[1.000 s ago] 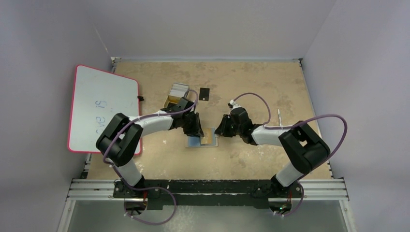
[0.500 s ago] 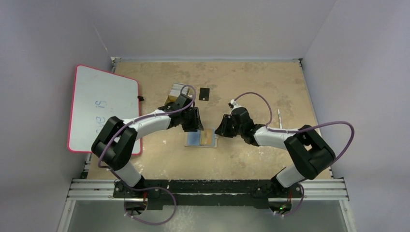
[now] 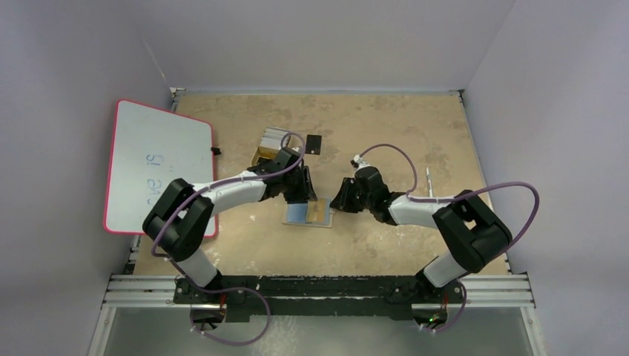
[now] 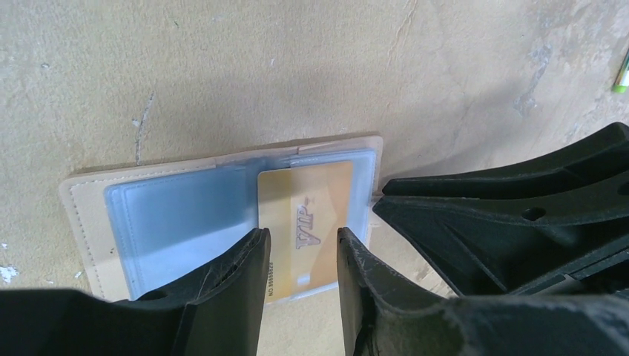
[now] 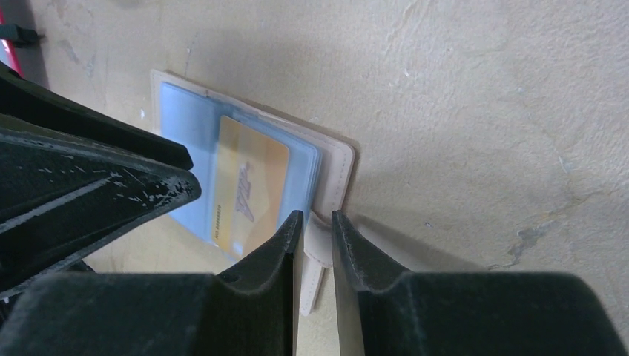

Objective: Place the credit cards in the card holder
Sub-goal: Insert the credit card into the card holder.

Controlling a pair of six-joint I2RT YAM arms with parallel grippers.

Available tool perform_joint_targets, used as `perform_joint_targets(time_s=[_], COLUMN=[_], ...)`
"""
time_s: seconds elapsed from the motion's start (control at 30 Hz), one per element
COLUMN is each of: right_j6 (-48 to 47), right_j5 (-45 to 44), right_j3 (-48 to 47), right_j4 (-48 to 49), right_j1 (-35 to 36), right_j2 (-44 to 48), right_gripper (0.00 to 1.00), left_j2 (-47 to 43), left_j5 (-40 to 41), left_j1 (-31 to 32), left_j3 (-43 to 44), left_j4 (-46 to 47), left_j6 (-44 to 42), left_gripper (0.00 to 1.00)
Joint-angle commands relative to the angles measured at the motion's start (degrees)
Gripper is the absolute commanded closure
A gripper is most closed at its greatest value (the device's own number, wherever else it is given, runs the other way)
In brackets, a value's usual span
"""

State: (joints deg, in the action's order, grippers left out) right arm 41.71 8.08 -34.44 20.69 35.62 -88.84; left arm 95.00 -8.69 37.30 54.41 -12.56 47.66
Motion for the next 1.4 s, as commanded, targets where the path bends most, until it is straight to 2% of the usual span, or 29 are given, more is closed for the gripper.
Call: perform_joint_targets(time_s=[0.0, 0.23, 0.8, 1.13, 1.27, 1.37], right_j6=[0.73, 0.85, 1.26, 1.57, 1.5, 1.03], right_j5=[-0.83, -0.54, 0.18, -0.15, -1.22, -1.5], right_j3=[0.77, 1.3, 1.57, 2.08, 2.2, 2.23], right_j4=[1.94, 2.51, 3.58, 3.64, 2.59, 1.53], right_j1=[0.25, 0.25, 0.54, 0.6, 0.6, 0.61], right_j2=[0.24, -0.05, -0.74, -0.16, 1.17, 2.5], right_gripper=[0.77, 0.77, 0.77, 0.77, 0.76, 0.75], left_j2=[-0.14, 0.74, 2.77, -1.09, -2.91, -4.41], left_j5=[3.26, 4.66, 1.97, 1.54, 5.19, 11.18], left_j1=[0.57, 1.35, 5.05, 5.87, 5.78, 5.71], left_j3=[-0.27, -1.3, -1.78, -1.24, -0.96, -0.22], left_j4=[0.65, 1.31, 8.16, 10.86, 8.46, 4.14], left_j6=[0.99, 1.42, 5.99, 9.01, 8.84, 7.99], left_gripper=[0.62, 0.58, 0.58, 0.6, 0.59, 0.53])
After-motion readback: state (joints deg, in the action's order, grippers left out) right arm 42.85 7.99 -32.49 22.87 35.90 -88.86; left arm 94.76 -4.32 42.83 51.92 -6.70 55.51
